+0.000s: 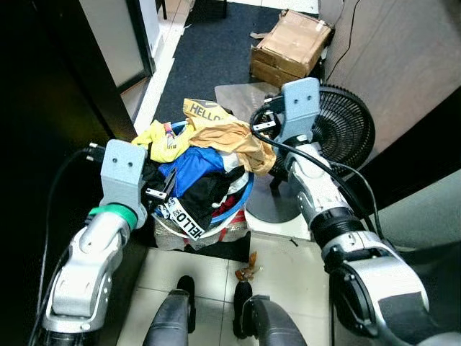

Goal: Clothes washing

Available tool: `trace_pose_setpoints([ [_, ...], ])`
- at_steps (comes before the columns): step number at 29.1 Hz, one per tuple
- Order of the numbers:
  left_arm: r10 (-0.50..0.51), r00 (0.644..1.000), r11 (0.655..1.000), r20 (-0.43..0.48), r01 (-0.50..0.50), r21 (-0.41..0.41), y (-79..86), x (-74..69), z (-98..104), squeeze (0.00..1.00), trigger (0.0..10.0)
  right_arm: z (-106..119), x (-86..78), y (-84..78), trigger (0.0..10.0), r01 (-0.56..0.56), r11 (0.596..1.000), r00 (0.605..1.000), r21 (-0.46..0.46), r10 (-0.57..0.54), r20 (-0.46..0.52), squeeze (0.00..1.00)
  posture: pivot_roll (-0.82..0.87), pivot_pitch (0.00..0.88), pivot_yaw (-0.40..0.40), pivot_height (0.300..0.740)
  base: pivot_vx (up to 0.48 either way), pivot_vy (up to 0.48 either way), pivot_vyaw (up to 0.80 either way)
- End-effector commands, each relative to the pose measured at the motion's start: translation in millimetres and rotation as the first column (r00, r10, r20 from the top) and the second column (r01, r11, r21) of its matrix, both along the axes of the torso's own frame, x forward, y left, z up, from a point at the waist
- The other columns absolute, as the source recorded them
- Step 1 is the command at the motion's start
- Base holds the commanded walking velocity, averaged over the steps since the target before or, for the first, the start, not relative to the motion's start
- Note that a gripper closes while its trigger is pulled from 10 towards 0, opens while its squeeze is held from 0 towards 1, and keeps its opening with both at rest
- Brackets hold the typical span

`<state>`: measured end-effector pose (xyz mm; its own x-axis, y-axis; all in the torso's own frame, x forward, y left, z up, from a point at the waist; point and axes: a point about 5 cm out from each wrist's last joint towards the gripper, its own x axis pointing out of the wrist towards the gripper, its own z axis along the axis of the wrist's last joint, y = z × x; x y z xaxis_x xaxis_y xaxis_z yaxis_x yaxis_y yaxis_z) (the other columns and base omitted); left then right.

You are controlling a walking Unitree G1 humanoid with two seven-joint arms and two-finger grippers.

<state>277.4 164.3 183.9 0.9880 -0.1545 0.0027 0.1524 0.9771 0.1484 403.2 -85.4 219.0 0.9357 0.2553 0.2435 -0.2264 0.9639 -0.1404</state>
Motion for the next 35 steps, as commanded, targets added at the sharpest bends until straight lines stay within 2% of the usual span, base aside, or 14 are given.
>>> trace_pose_setpoints([
  [1,0.002,0.999,1.0,-0.039,-0.002,-0.005,-3.8,-8.2,-8,0.0,10.0,-16,0.4,2.6,10.0,0.009,1.0,0.996,-0.028,-0.011,-0.084,0.57,0.16,0.341,-0.047,0.74,0.0,0.0,0.0],
  [2,0.002,0.999,1.0,-0.039,-0.002,-0.005,-3.8,-8.2,-8,0.0,10.0,-16,0.4,2.6,10.0,0.009,1.0,0.996,-0.028,-0.011,-0.084,0.57,0.16,0.341,-0.047,0.74,0.0,0.0,0.0],
  [3,0.004,0.999,1.0,-0.046,-0.004,-0.01,-4.9,-10.4,-9,0.0,10.0,-19,0.7,3.3,10.0,0.016,0.999,0.994,-0.032,-0.019,-0.105,0.69,0.16,0.348,-0.049,0.74,0.0,0.0,0.0],
  [4,0.004,0.999,1.0,-0.047,-0.004,-0.015,-7.4,-16.8,-9,0.0,10.0,-22,0.6,2.8,10.0,0.022,0.999,0.993,-0.034,-0.026,-0.115,0.69,0.16,0.369,-0.055,0.74,0.0,0.0,0.0],
  [5,0.004,0.999,1.0,-0.047,-0.004,-0.015,-7.4,-16.8,-9,0.0,10.0,-22,0.6,2.8,10.0,0.022,0.999,0.993,-0.034,-0.026,-0.115,0.69,0.16,0.369,-0.055,0.74,0.0,0.0,0.0],
  [6,0.007,0.999,1.0,-0.052,-0.008,-0.018,-7.5,-18.9,-10,0.0,10.0,-25,0.3,3.5,10.0,0.024,0.999,0.991,-0.037,-0.029,-0.128,1.0,0.17,0.39,-0.061,0.74,0.0,0.0,0.0],
  [13,0.03,0.997,0.999,-0.068,-0.032,-0.035,-7.2,-24.5,-10,0.0,10.0,-36,-2.2,9.3,10.0,0.008,0.999,0.985,-0.047,-0.016,-0.171,1.0,0.16,0.459,-0.078,0.74,0.0,0.0,0.0],
  [19,0.031,0.997,0.998,-0.077,-0.035,-0.057,-14.6,-31.8,-7,0.0,10.0,-41,-3.6,9.7,10.0,0.0,0.998,0.983,-0.068,-0.013,-0.183,1.0,0.15,0.515,-0.082,0.74,0.0,0.0,0.0],
  [35,0.048,0.993,0.997,-0.109,-0.055,-0.062,-14.1,-42.4,-5,0.0,10.0,-50,-4.5,8.4,10.0,0.007,0.994,0.974,-0.113,-0.032,-0.223,1.0,0.16,0.565,-0.082,0.74,0.0,0.0,0.0],
])
